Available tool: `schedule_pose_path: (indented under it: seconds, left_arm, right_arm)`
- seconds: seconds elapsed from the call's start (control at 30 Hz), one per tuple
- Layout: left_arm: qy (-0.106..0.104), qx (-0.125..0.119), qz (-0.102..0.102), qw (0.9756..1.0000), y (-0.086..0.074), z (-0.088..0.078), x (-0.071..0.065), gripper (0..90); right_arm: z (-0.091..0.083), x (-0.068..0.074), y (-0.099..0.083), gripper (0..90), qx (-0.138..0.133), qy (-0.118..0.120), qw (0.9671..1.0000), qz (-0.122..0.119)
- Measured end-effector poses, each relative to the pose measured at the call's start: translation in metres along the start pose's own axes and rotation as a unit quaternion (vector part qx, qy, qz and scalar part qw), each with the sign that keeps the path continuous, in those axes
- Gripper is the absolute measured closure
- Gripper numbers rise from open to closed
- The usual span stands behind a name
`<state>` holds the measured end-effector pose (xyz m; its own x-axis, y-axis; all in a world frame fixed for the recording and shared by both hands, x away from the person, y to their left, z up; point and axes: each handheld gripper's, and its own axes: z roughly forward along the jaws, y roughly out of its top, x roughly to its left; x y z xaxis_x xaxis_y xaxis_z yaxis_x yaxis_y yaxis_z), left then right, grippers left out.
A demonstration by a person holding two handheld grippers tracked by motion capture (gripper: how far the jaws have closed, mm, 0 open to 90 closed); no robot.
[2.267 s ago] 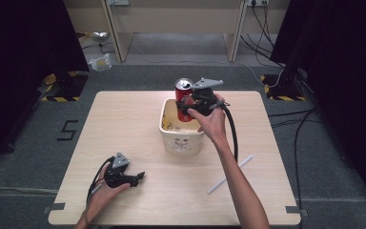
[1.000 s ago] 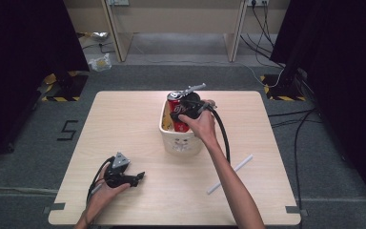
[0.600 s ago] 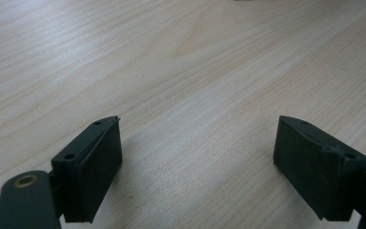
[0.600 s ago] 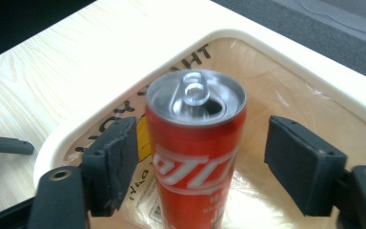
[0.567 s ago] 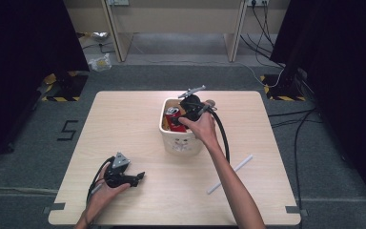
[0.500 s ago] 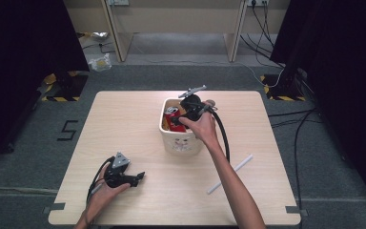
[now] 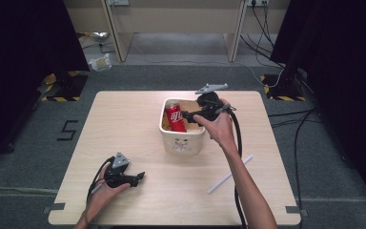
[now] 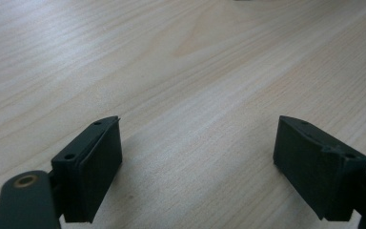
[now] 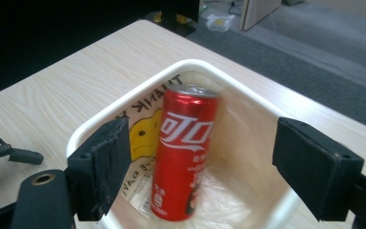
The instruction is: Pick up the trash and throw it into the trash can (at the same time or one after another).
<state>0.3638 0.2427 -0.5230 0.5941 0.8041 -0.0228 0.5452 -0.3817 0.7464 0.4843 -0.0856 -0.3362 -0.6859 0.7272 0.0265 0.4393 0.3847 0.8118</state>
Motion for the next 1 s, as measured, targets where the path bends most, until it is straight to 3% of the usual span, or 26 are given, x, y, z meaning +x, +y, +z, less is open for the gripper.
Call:
schedule_pose_path:
  seconds: [0.13,0.27,0.5,1.0]
  left_arm:
    - [0.0,-0.001,0.0,1.0,0.0,0.0,0.0,15.7]
    - [0.001,-0.001,0.0,1.0,0.0,0.0,0.0,15.7]
    - [0.001,-0.001,0.0,1.0,0.0,0.0,0.0,15.7]
    - [0.001,-0.001,0.0,1.0,0.0,0.0,0.0,15.7]
  right_arm:
    - [-0.031,-0.003,-0.008,20.9,-0.026,-0.018,0.9995,-0.004]
    - [-0.044,-0.004,-0.017,20.9,-0.031,-0.031,0.999,-0.006]
    - [-0.073,-0.012,-0.058,21.5,-0.03,-0.052,0.9982,0.003]
    - [-0.085,-0.024,-0.119,22.0,-0.011,-0.094,0.9952,0.023]
